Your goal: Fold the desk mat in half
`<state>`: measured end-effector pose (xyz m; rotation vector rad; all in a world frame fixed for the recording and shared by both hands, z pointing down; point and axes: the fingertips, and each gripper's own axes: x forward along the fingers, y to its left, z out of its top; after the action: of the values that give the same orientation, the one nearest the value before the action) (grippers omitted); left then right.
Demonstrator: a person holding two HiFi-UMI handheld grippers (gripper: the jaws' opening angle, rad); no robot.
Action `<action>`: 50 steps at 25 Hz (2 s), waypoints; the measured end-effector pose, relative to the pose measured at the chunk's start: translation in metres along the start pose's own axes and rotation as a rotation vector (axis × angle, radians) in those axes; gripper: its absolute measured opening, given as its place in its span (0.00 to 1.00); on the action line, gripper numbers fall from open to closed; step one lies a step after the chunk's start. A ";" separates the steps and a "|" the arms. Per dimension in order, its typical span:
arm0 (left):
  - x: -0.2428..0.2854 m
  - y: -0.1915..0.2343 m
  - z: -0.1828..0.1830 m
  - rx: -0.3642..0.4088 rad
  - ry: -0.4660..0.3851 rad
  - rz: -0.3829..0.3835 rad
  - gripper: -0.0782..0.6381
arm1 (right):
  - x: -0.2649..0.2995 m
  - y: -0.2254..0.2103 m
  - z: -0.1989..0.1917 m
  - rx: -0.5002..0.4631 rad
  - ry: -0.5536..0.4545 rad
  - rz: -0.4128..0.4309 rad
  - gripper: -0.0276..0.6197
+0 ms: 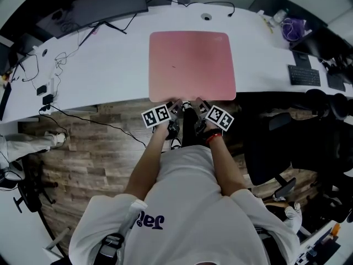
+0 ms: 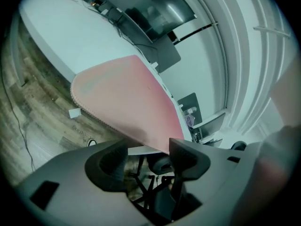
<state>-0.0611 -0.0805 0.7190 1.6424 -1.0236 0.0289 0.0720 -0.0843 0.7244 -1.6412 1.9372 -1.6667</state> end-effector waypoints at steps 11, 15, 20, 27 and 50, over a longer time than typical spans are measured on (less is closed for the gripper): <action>0.007 0.010 0.011 -0.272 -0.098 -0.029 0.37 | 0.014 -0.006 0.003 0.252 -0.034 0.063 0.31; 0.002 0.015 0.013 -0.328 -0.128 -0.021 0.22 | 0.011 -0.007 0.003 0.270 -0.033 0.053 0.16; 0.000 0.011 0.015 -0.337 -0.146 -0.019 0.16 | 0.006 -0.006 0.006 0.287 -0.047 0.064 0.10; -0.002 0.000 0.019 -0.306 -0.137 -0.021 0.16 | 0.004 -0.005 0.008 0.299 -0.050 0.043 0.09; 0.014 -0.018 0.056 -0.277 -0.171 -0.036 0.16 | 0.025 0.026 0.047 0.255 -0.072 0.095 0.09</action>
<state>-0.0679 -0.1341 0.6921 1.4266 -1.0746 -0.2710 0.0766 -0.1378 0.6993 -1.4704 1.6625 -1.7098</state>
